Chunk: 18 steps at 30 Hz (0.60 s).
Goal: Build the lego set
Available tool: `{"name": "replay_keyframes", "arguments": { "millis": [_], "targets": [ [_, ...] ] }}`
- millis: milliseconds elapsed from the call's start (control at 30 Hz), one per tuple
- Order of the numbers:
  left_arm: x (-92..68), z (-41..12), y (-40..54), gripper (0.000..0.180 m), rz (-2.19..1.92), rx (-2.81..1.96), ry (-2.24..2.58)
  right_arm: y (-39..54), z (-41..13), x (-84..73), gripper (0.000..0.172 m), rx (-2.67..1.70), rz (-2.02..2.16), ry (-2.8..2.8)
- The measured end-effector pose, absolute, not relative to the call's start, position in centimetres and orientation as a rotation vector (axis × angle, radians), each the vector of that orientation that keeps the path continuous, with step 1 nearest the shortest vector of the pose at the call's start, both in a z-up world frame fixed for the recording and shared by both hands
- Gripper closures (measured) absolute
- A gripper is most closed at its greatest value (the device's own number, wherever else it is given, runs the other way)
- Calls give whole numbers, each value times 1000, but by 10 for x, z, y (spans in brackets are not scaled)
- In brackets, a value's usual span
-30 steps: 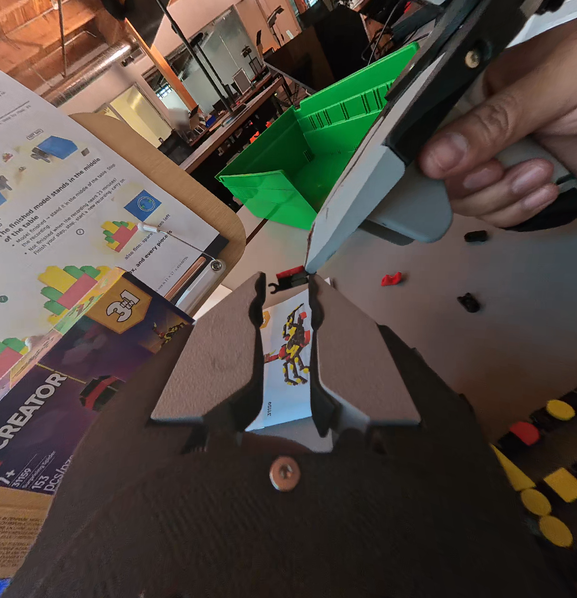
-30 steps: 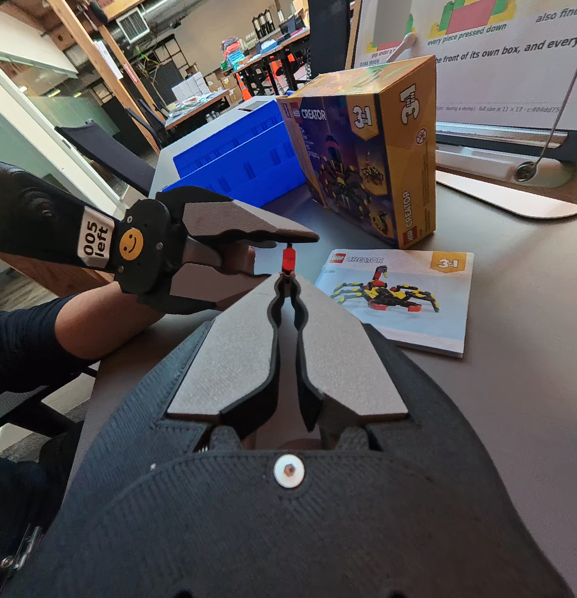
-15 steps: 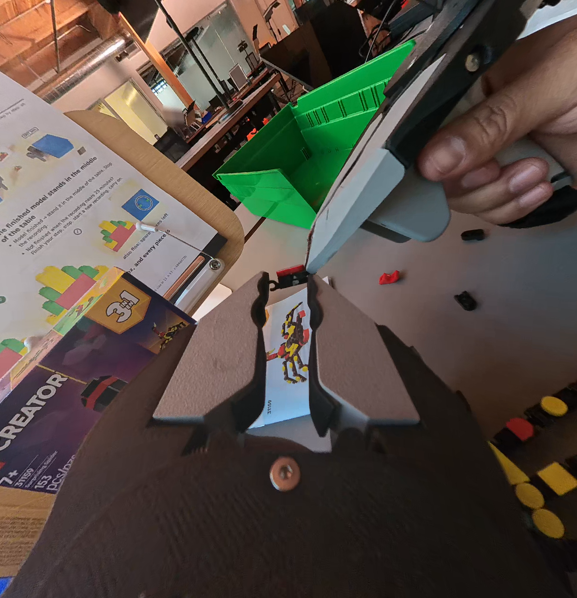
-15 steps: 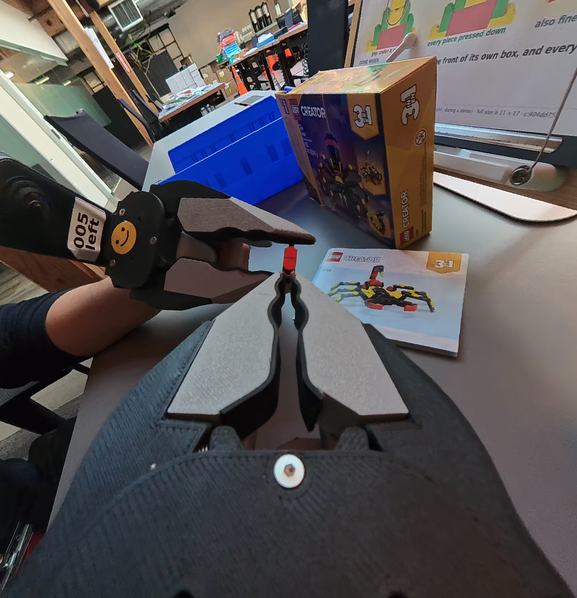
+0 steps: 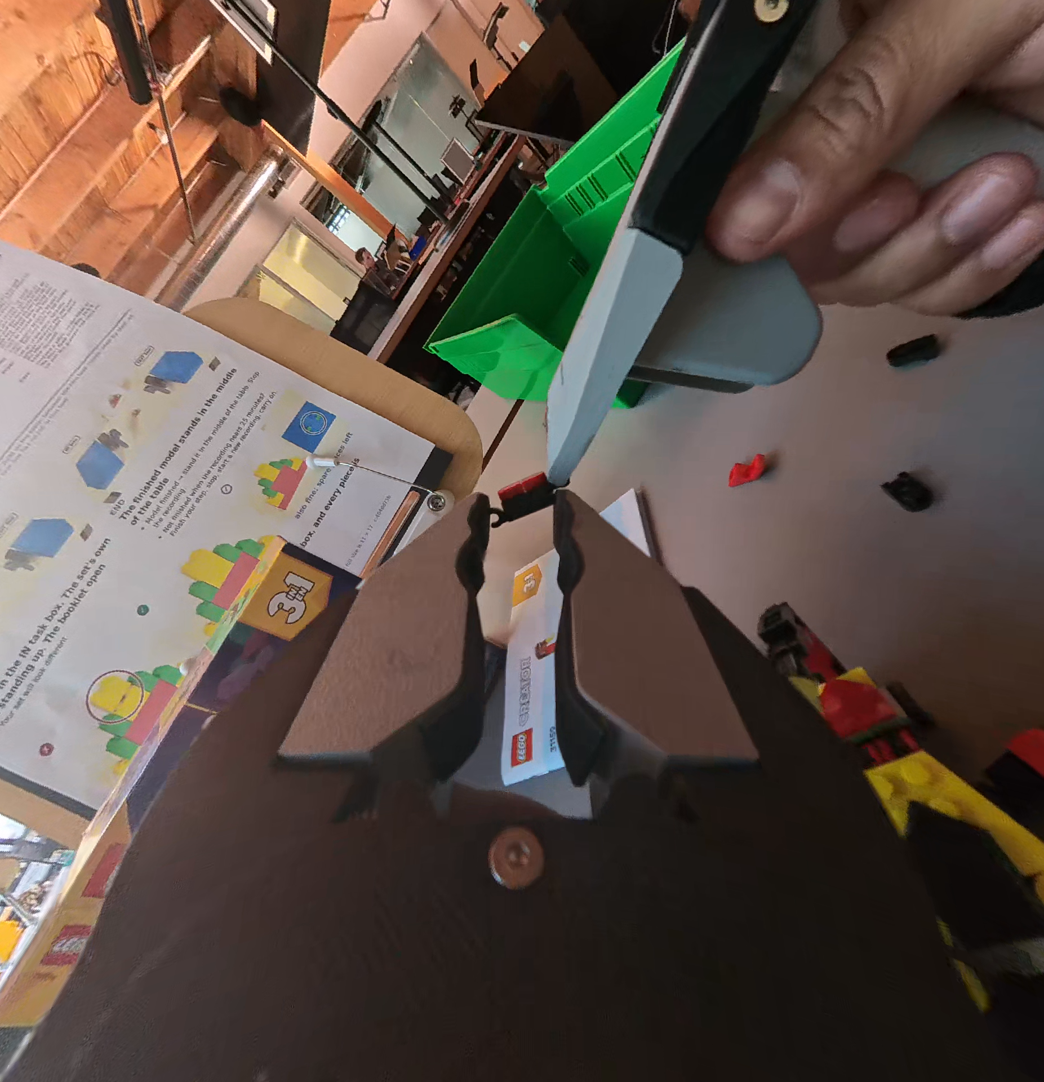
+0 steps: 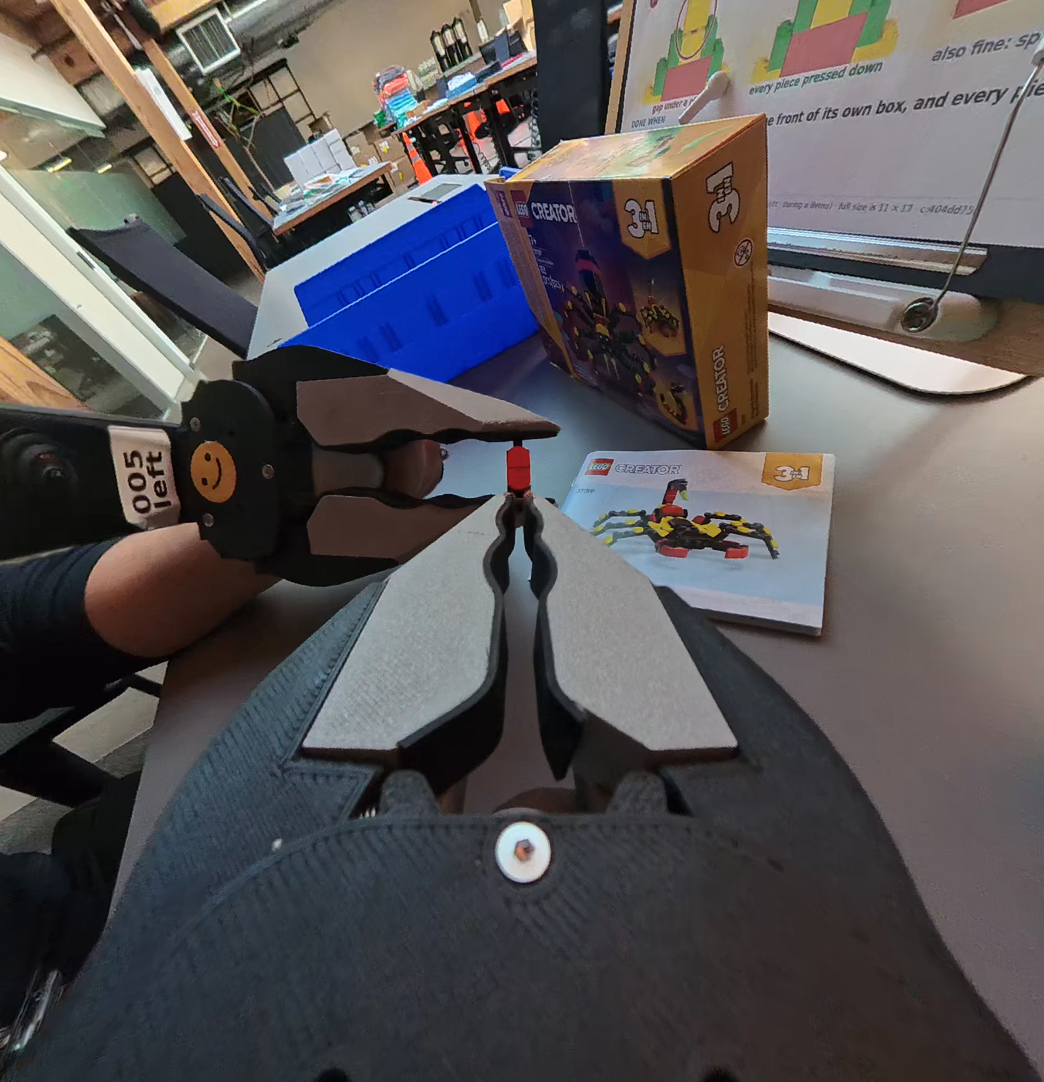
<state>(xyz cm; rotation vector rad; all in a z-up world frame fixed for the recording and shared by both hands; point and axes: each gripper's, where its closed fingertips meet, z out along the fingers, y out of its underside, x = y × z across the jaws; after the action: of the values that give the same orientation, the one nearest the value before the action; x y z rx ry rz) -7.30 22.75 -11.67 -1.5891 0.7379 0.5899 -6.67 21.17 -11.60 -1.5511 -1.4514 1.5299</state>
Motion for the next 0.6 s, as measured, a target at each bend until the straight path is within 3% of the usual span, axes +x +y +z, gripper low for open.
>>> {"name": "replay_keyframes", "arguments": {
  "millis": [600],
  "targets": [
    [-73,-110,226,160,791,-1491,843,212,-111,-66,172,-1588,1679,-1373]
  ]
}}
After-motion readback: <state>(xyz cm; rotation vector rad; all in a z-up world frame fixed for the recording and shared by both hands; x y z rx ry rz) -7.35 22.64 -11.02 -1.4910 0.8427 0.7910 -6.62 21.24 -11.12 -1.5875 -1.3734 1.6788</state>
